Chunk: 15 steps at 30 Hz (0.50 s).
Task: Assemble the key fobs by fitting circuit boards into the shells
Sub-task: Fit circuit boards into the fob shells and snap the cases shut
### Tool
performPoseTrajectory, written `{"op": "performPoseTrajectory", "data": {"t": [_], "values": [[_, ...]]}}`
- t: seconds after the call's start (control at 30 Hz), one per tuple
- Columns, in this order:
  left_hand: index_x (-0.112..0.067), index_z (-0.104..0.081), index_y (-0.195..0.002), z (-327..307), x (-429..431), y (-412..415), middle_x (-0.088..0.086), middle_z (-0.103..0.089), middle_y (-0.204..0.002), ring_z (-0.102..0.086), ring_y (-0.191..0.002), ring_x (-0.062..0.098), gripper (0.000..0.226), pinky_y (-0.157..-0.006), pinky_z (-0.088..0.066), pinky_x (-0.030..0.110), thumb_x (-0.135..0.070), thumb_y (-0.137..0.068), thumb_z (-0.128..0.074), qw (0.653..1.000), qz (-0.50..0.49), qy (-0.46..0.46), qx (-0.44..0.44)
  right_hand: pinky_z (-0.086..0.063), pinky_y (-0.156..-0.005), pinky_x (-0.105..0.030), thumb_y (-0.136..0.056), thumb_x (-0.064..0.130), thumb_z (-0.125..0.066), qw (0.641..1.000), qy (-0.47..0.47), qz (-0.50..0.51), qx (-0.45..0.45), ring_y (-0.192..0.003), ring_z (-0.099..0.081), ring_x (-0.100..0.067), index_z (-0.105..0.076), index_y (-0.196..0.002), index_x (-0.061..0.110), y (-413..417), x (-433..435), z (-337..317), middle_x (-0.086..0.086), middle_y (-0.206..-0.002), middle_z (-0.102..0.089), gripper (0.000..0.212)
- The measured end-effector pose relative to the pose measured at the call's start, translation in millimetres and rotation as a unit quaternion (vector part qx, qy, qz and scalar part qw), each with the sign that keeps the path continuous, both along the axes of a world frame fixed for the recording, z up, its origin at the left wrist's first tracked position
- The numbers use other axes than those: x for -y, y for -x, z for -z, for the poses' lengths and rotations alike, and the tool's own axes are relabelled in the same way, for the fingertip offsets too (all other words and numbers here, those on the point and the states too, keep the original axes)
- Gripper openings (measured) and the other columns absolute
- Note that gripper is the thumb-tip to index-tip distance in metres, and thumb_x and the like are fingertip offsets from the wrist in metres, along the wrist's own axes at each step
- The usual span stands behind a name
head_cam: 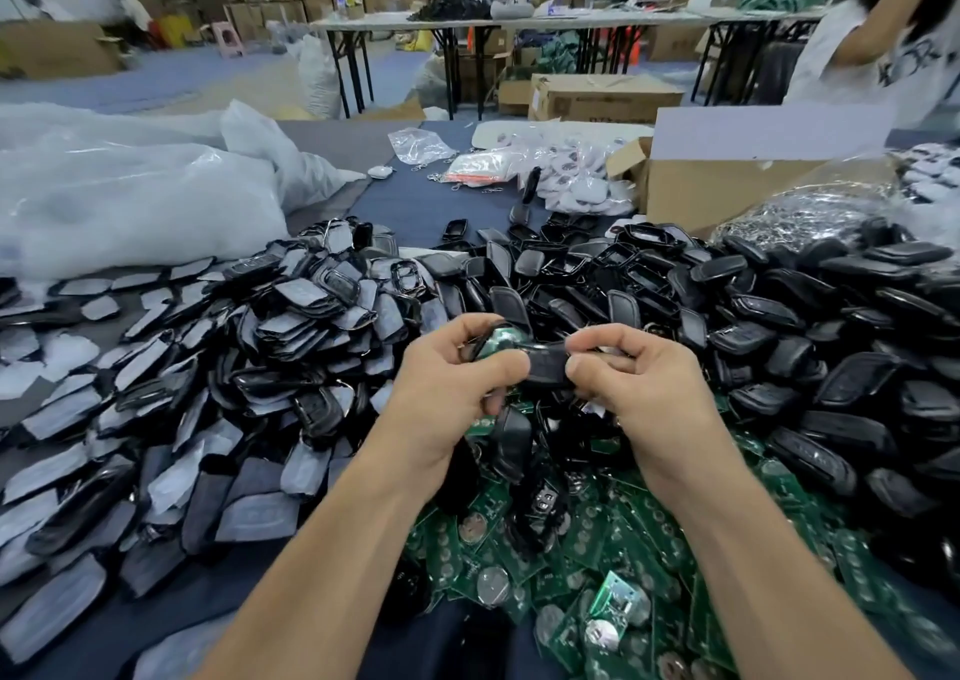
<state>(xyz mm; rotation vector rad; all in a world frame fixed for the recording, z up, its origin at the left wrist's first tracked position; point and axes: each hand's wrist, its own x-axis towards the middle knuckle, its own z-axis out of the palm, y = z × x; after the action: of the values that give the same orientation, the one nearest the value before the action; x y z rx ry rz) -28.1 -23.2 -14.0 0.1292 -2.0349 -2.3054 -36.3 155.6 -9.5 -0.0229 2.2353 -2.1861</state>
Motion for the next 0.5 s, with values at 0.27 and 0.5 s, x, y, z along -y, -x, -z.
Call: {"op": "performPoseTrajectory", "data": {"t": [0.27, 0.5], "values": [[-0.038, -0.069, -0.091, 1, -6, -2, -0.011, -0.076, -0.079, -0.064, -0.062, 0.005, 0.029, -0.064, -0.050, 0.021, -0.011, -0.085, -0.079, 0.982, -0.145, 0.074, -0.094, -0.064, -0.066, -0.032, -0.095, 0.003, -0.069, 0.982, 0.162, 0.001, 0.094, -0.079, -0.077, -0.029, -0.066, -0.083, 0.004, -13, 25, -4, -0.021, -0.091, -0.078, 0.012], [-0.047, -0.064, -0.096, 5, -15, -11, -0.024, -0.075, -0.091, -0.071, -0.084, -0.001, 0.035, -0.073, -0.052, 0.017, -0.018, -0.085, -0.081, 0.955, -0.078, 0.252, -0.133, -0.065, -0.068, -0.035, -0.101, 0.019, -0.064, 0.959, 0.236, 0.005, 0.156, -0.081, -0.074, -0.024, -0.062, -0.122, -0.013, -10, 37, 1, -0.024, -0.108, -0.076, 0.038]]}}
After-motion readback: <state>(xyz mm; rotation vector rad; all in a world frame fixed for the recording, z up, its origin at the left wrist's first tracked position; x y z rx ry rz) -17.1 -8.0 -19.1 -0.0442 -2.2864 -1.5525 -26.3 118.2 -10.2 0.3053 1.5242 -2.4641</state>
